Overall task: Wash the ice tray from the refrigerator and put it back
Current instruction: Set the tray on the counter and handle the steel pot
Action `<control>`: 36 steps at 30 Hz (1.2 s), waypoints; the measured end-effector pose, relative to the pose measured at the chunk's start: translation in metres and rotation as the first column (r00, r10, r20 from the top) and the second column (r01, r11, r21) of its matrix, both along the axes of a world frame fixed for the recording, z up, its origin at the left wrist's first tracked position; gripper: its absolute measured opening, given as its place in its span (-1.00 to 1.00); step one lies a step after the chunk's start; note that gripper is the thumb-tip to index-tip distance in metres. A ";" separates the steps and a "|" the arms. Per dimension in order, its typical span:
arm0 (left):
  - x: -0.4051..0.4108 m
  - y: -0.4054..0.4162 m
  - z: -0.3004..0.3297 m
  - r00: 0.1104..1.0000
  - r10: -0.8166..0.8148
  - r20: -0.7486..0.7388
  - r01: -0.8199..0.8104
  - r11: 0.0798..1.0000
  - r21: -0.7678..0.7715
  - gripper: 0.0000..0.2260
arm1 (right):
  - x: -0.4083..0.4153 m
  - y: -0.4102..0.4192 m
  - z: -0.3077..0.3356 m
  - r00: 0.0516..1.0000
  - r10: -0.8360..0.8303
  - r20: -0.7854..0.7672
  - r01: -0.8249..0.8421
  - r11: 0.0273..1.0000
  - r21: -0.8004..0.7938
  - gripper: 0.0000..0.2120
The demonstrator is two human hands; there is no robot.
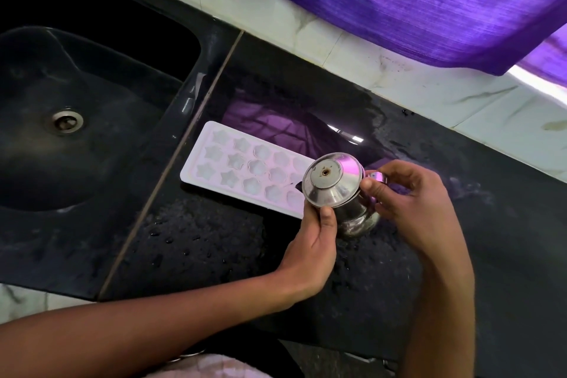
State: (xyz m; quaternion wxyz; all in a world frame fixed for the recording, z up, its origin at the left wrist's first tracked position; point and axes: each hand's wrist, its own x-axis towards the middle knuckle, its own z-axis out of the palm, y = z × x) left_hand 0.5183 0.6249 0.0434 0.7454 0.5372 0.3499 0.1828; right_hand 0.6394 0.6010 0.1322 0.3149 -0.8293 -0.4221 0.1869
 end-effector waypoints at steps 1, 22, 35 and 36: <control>0.000 -0.001 0.000 1.000 0.002 0.001 -0.002 1.000 0.001 -0.53 | -0.001 0.000 0.001 1.000 -0.002 0.001 0.002 1.000 -0.001 -0.80; 0.000 -0.002 0.014 0.984 0.116 0.134 -0.128 0.988 0.084 -0.47 | -0.008 -0.010 0.004 0.978 -0.073 -0.195 0.108 0.979 0.176 -0.86; 0.014 0.029 0.015 0.953 0.285 0.106 -0.296 0.950 0.101 -0.45 | -0.005 0.031 0.004 0.961 -0.067 -0.268 0.134 0.962 0.238 -0.81; 0.016 0.033 0.014 0.953 0.288 0.097 -0.296 0.950 0.094 -0.46 | -0.004 0.035 0.003 0.963 -0.067 -0.262 0.130 0.964 0.234 -0.80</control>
